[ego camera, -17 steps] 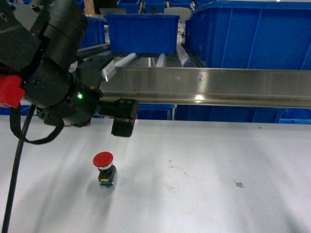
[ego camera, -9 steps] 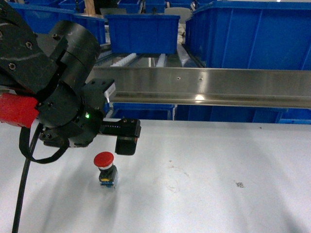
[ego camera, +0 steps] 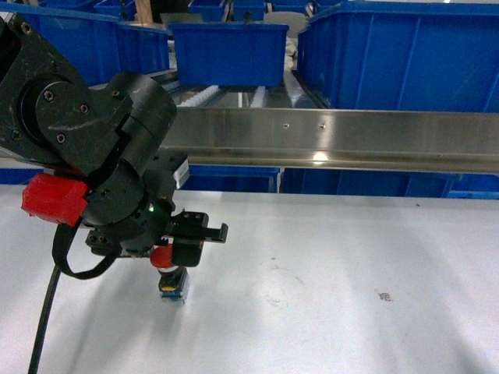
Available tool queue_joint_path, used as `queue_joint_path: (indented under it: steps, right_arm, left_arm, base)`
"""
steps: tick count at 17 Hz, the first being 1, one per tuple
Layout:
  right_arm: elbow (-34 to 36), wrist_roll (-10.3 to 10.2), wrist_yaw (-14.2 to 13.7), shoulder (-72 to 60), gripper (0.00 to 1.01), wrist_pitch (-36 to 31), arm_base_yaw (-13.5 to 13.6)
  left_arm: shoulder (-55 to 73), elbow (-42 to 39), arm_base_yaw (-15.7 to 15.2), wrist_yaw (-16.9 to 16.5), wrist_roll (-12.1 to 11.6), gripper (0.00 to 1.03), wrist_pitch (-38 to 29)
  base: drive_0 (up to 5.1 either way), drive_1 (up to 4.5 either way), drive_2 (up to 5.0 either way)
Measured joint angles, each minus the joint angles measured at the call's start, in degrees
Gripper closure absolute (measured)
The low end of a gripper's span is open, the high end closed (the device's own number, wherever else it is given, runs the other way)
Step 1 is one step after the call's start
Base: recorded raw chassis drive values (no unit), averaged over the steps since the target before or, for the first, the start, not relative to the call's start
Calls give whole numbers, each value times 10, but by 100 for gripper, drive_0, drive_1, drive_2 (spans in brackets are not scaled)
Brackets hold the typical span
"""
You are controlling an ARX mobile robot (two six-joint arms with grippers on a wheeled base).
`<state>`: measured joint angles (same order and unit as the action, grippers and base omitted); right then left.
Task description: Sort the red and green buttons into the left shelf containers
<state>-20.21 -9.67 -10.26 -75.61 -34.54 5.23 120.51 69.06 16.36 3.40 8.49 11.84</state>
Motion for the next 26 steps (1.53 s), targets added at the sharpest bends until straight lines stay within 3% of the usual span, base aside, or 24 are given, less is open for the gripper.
queue_joint_path:
  steps: [1,6,9,16,20,21,23,24,25,26]
  right_arm:
    - [0,0,0,0,75,0,0]
    - [0,0,0,0,75,0,0]
    - [0,0,0,0,75,0,0]
    - [0,0,0,0,75,0,0]
    - [0,0,0,0,75,0,0]
    - [0,0,0,0,75,0,0]
    - [0,0,0,0,75,0,0]
    - [0,0,0,0,75,0,0]
    - [0,0,0,0,75,0,0]
    - [0,0,0,0,75,0,0]
  left_arm:
    - [0,-4,0,0,6,51,9]
    - [3,-12,0,-11,17,3,18]
    - [30,14,0,-26,21,5,28]
    - [56,48,2,-18,21,71,50]
    - [24,-7,6,-10,16,72,30]
    - [16,-25,3,-4,9,72,9]
    - [0,-91,-26,30,-55,72,-98]
    - [-7,-127,-52,49,-97,72,-169]
    - [-11,-152,-86,50,-152,72,-233]
    - [-15,-163,-110,42,-185,72,-280]
  base:
    - [0,0,0]
    - [0,0,0]
    - [0,0,0]
    - [0,0,0]
    - [0,0,0]
    - [0,0,0]
    - [0,0,0]
    - [0,0,0]
    - [0,0,0]
    - [0,0,0]
